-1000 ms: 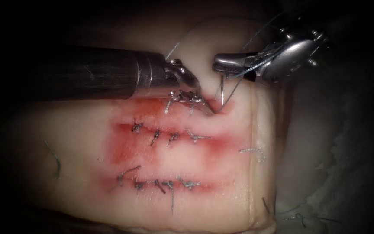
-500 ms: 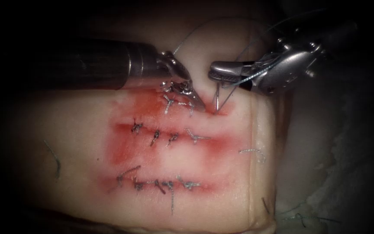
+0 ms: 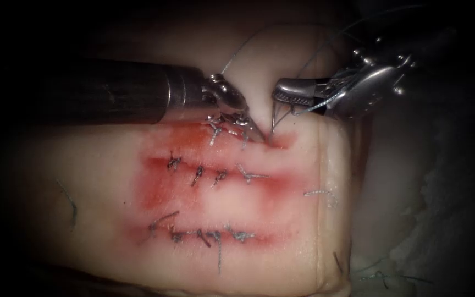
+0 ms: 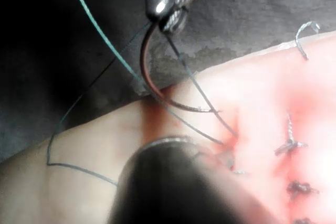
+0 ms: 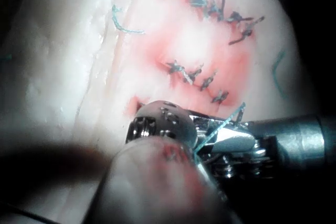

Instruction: Wound Closure

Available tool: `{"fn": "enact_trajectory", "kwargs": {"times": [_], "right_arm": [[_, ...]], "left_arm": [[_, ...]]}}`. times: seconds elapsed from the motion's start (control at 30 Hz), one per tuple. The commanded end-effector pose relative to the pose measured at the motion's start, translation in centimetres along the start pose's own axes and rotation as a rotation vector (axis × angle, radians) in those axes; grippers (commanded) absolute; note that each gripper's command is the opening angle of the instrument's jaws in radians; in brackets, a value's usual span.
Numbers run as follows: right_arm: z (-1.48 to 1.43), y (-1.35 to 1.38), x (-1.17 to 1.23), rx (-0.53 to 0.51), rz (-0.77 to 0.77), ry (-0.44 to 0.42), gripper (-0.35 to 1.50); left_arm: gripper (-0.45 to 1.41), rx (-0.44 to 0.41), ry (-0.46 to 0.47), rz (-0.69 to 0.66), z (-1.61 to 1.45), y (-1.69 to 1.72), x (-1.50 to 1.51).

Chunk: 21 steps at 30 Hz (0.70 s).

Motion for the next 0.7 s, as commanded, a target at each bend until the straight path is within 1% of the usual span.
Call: {"fn": "enact_trajectory", "kwargs": {"times": [0.03, 0.17, 0.27, 0.3, 0.33, 0.4, 0.5, 0.7], "right_arm": [[0.07, 0.06, 0.05, 0.009, 0.002, 0.002, -0.35], [0.06, 0.09, 0.06, 0.007, 0.000, 0.002, -0.35], [0.03, 0.16, 0.07, 0.011, -0.004, 0.024, -0.35], [0.03, 0.19, 0.07, 0.016, -0.006, 0.036, -0.35], [0.00, 0.29, 0.07, 0.016, 0.017, 0.067, -0.35], [-0.04, 0.36, 0.09, 0.012, 0.040, 0.079, -0.35], [-0.10, 0.34, 0.14, 0.009, 0.045, 0.075, -0.35], [-0.14, 0.33, 0.12, 0.016, 0.046, 0.079, -0.35]], "left_arm": [[-0.45, 0.000, 0.000, 0.003, 0.03, 0.06, -0.07], [-0.45, 0.002, 0.002, 0.003, 0.04, 0.07, -0.07], [-0.45, 0.003, 0.002, 0.003, 0.04, 0.07, -0.07], [-0.45, 0.003, 0.002, 0.003, 0.04, 0.07, -0.08], [-0.45, 0.007, -0.003, 0.003, 0.04, 0.06, -0.08], [-0.45, 0.013, -0.010, -0.003, 0.03, 0.06, -0.09], [-0.45, 0.014, -0.010, -0.003, 0.02, 0.05, -0.09], [-0.45, 0.037, 0.003, 0.003, 0.01, 0.04, -0.08]]}}
